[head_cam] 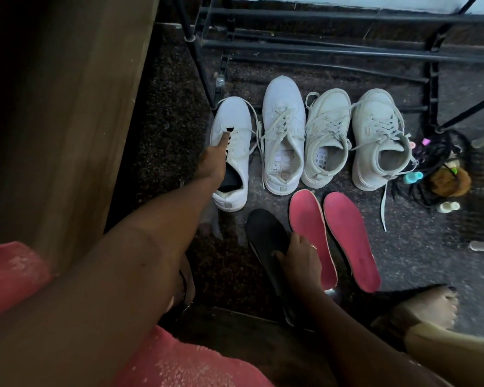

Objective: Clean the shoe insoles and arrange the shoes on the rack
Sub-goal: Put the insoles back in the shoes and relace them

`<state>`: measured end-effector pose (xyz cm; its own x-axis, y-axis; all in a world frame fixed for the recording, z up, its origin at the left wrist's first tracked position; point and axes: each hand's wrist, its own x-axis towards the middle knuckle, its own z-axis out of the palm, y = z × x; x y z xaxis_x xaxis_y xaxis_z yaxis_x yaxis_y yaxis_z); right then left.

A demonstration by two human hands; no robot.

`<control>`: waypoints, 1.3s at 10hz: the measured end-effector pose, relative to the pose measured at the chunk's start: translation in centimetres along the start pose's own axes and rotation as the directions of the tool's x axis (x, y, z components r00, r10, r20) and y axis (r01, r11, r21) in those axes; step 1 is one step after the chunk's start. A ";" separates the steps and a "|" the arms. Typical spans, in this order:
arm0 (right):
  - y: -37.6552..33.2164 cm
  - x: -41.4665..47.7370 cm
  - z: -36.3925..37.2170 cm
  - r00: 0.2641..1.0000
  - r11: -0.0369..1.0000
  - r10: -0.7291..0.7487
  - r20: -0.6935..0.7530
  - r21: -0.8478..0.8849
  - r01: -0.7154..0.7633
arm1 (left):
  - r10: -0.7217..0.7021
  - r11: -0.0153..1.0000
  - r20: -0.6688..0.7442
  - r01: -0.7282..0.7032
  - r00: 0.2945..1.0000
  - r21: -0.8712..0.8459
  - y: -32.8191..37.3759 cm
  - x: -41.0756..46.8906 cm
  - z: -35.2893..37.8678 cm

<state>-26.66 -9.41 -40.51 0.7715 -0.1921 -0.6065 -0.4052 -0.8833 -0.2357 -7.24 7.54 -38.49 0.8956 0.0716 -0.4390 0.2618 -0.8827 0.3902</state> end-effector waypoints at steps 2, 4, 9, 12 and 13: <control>0.6 -2.2 3.4 0.996 0.997 0.026 0.082 -0.069 -0.020 | -0.138 0.989 -0.143 0.143 0.980 0.029 -0.3 -2.0 2.4; 1.1 -3.2 5.3 0.973 0.981 0.157 0.168 -0.142 -0.134 | -0.531 0.825 -0.361 0.369 0.767 -0.429 0.2 -10.3 7.2; 0.6 -0.3 0.5 0.993 0.998 0.060 0.100 -0.037 -0.056 | -0.636 0.545 0.300 0.689 0.711 -0.477 1.6 -13.0 14.5; -0.6 0.6 -8.6 0.947 0.983 0.156 0.280 0.050 -0.176 | -0.610 0.227 0.363 0.595 0.704 -0.771 1.2 -10.8 13.0; -1.1 0.2 -12.9 0.952 0.987 0.133 0.277 0.051 -0.152 | -0.584 0.367 0.260 0.536 0.769 -0.760 2.1 -9.9 10.1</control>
<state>-19.68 -14.02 -30.56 0.5449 -0.1818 -0.8185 -0.5427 -0.8206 -0.1790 -19.19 0.23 -41.52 0.4426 0.4496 -0.7758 0.8494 0.0671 0.5235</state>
